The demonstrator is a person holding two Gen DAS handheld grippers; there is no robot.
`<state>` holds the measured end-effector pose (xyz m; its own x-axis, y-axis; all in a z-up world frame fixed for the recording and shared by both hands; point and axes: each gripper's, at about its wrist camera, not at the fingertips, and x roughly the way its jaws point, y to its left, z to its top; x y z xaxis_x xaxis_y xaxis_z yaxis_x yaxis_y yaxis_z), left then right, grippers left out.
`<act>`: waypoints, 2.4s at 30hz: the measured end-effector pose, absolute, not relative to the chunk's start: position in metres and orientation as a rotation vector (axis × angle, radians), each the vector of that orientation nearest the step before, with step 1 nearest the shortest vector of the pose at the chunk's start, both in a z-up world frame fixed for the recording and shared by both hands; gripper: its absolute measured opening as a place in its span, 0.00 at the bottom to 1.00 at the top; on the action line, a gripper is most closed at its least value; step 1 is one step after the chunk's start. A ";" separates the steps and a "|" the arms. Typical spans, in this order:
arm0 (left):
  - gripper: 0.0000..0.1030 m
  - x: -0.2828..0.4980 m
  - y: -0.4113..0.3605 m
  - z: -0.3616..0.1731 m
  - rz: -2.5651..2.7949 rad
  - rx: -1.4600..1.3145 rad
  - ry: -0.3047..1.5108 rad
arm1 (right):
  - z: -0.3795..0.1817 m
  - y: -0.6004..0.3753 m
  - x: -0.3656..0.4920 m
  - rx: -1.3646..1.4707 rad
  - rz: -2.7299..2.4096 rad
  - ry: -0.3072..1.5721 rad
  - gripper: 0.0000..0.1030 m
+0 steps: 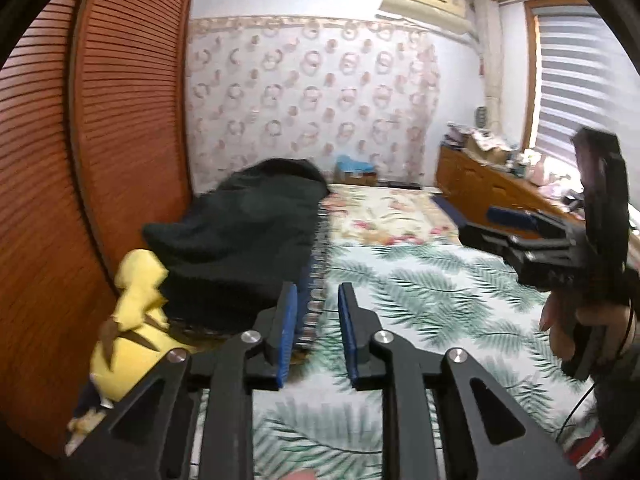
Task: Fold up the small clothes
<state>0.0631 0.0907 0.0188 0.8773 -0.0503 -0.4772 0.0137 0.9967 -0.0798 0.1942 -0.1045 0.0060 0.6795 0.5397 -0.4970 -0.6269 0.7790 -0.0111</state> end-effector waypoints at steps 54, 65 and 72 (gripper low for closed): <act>0.22 0.069 0.020 0.043 -0.059 -0.047 0.444 | 0.026 -0.263 0.100 -0.033 0.261 0.371 0.85; 0.23 0.069 0.020 0.045 -0.056 -0.044 0.441 | 0.026 -0.263 0.100 -0.033 0.261 0.370 0.85; 0.23 0.068 0.020 0.046 -0.056 -0.042 0.440 | 0.026 -0.262 0.100 -0.033 0.260 0.369 0.85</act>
